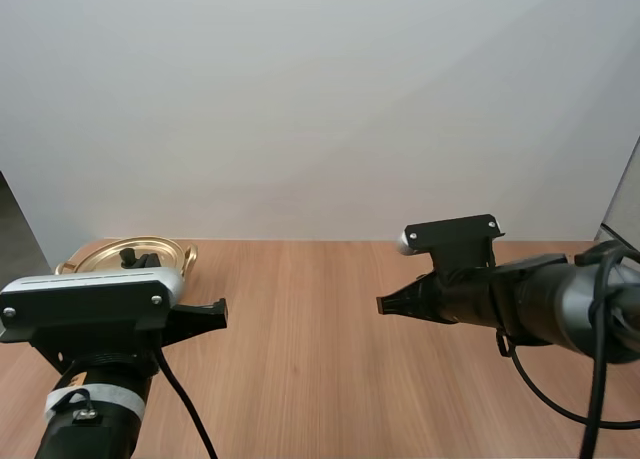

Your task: Open the pot, put the car inside, and close it

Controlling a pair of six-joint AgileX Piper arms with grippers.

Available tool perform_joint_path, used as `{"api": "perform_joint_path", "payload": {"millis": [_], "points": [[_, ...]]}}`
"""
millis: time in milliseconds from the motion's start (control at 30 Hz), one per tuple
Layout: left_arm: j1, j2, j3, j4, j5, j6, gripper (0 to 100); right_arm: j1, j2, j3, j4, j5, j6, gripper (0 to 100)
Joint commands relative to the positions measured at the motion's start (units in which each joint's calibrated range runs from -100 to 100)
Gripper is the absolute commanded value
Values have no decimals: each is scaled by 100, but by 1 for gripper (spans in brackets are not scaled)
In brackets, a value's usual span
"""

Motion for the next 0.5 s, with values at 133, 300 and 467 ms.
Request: {"api": "perform_joint_path", "payload": {"millis": [133,300,467], "points": [[-2,-1,0,1318,-17,8,0,568,-1020,634,-4,-2278,-1,0],[-2,-1,0,1838,-93,-968,0,574,-1656,1124,-40,-3034,-1,0],[-2,-1,0,5355,262,-4781,0,574,-2515,1660,-40,-3456,-1,0]]}}
